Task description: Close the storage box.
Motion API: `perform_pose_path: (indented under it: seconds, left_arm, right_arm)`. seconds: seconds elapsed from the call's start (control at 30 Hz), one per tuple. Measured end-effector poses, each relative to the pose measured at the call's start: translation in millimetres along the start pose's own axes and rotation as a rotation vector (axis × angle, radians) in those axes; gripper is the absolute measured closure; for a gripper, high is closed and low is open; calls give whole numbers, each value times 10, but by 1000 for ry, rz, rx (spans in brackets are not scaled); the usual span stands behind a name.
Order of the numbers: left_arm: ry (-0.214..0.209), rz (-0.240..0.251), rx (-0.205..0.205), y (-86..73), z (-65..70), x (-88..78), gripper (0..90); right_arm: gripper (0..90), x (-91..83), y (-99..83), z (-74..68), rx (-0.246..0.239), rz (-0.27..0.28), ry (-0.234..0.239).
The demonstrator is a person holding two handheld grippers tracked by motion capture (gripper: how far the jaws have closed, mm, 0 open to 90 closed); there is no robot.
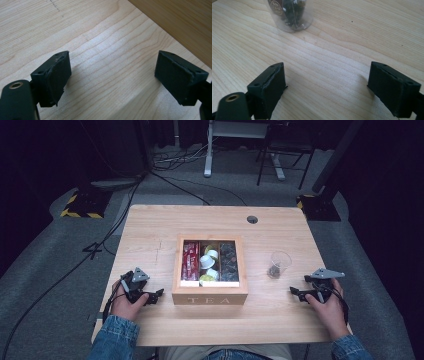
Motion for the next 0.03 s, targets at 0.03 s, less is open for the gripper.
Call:
perform_pose_path:
  seconds: [0.03]
  left_arm:
    - [0,0,0,0,0,0,139]
  right_arm:
    - [142,0,0,0,0,0,0]
Point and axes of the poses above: each handheld gripper's, and its own axes: x roughly forward along the jaws, y roughly out of its top, z roughly to its right, the point moved 5 cm from there along x, roughly forward along the jaws
